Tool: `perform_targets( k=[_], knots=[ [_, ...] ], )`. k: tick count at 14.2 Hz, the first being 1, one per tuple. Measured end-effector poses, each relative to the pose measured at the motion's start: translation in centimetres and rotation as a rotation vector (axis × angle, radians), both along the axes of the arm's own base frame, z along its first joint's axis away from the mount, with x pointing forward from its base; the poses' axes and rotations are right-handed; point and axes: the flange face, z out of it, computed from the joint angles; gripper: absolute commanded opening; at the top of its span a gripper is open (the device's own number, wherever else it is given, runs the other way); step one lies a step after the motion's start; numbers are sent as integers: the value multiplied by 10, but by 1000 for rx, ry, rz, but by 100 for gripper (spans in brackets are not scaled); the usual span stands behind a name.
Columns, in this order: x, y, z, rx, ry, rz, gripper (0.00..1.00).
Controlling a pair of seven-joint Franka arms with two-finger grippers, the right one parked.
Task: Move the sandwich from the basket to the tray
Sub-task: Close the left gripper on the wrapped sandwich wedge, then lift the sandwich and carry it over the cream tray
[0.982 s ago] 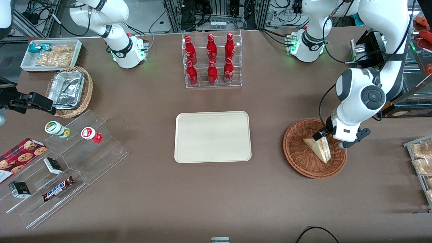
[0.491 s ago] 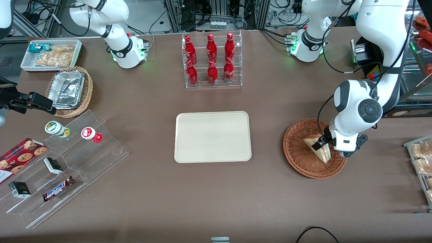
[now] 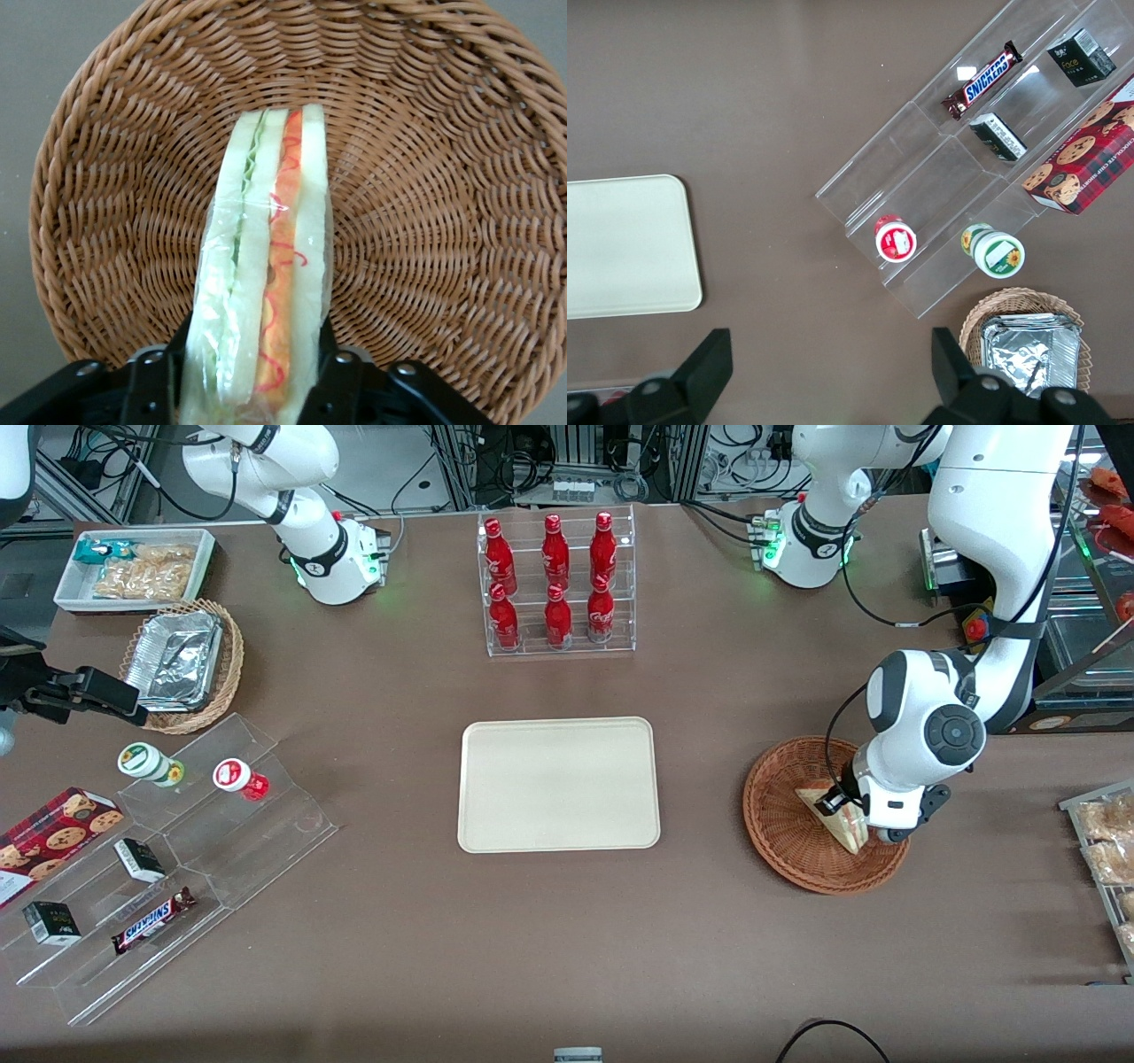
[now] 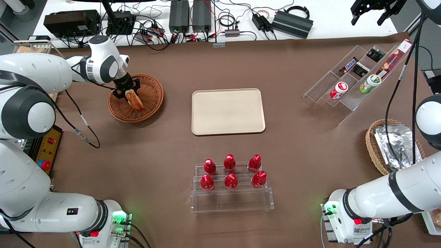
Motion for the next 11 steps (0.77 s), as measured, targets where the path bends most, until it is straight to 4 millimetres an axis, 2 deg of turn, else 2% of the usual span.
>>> perform_targets(
  k=[3,6,7,9,11],
  knots=[
    [5,0,13,-2,-11,-26,9],
    [11,-4,44,0,8,-54,12],
    [13,-11,56,-6,19,-114,12],
    [16,-39,80,-30,46,-276,12],
    [16,-77,103,-46,72,-349,14]
  ],
)
